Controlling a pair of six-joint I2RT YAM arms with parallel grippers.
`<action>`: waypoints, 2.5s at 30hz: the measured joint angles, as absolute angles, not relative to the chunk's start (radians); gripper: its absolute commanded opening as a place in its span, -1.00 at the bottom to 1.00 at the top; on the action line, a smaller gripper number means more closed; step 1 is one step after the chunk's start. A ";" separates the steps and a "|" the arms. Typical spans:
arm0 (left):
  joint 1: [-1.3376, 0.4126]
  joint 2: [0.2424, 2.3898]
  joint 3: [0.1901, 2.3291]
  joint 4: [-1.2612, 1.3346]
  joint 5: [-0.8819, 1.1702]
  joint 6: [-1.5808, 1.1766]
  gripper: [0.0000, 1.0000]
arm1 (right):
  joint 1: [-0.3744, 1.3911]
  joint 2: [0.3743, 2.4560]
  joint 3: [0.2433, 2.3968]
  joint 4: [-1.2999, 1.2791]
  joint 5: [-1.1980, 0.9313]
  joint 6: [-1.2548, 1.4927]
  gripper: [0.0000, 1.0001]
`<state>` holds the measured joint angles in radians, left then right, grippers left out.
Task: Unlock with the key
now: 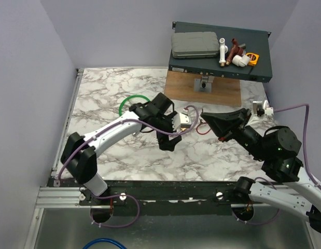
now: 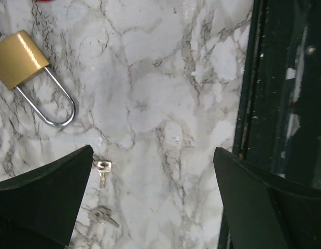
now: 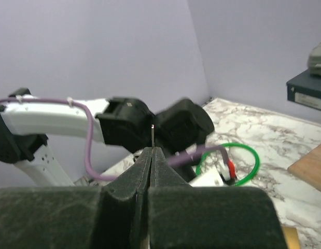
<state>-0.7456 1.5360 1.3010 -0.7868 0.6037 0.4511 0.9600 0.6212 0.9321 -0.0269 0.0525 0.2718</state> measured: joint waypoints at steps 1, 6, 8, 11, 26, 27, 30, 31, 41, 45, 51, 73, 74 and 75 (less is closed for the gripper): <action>-0.768 1.573 1.322 -0.782 0.576 0.468 0.98 | 0.960 0.622 0.945 -0.027 0.067 0.267 -0.99; -0.862 1.732 1.432 -0.760 0.457 0.561 0.98 | 0.960 0.622 1.005 -0.024 0.138 0.233 -0.99; -0.891 1.840 1.548 -0.763 0.418 0.589 0.98 | 0.960 0.622 1.027 -0.023 0.157 0.216 -0.99; -0.897 1.969 1.704 -0.765 0.390 0.609 0.98 | 0.960 0.627 1.050 -0.017 0.171 0.200 -0.99; -0.895 2.219 1.995 -0.641 0.344 0.632 0.98 | 0.960 0.671 1.061 -0.002 0.169 0.162 -0.99; -0.900 2.226 2.000 -0.636 0.344 0.632 0.98 | 0.960 0.671 1.061 0.000 0.168 0.161 -0.99; -0.918 2.273 2.039 -0.631 0.344 0.633 0.98 | 0.960 0.671 1.058 0.007 0.167 0.156 -0.99; -0.923 2.287 2.048 -0.630 0.344 0.632 0.98 | 0.960 0.670 1.056 0.007 0.167 0.156 -0.99; -0.960 2.420 2.168 -0.653 0.207 0.633 0.98 | 0.960 0.669 1.053 0.007 0.141 0.157 -0.99; -0.957 2.422 2.160 -0.638 0.104 0.637 0.98 | 0.960 0.670 1.053 0.007 0.128 0.158 -0.99; -0.936 2.398 2.049 -0.573 0.061 0.640 0.98 | 0.960 0.673 1.051 0.007 0.116 0.164 -0.99; -0.902 2.095 1.753 -0.460 0.383 0.266 -1.00 | 0.960 0.680 1.046 0.006 0.097 0.168 -0.99; -0.901 2.090 1.752 -0.459 0.393 0.263 -1.00 | 0.960 0.679 1.046 0.006 0.097 0.168 -0.99; -0.900 2.085 1.752 -0.457 0.406 0.261 -1.00 | 0.960 0.678 1.046 0.006 0.097 0.168 -0.99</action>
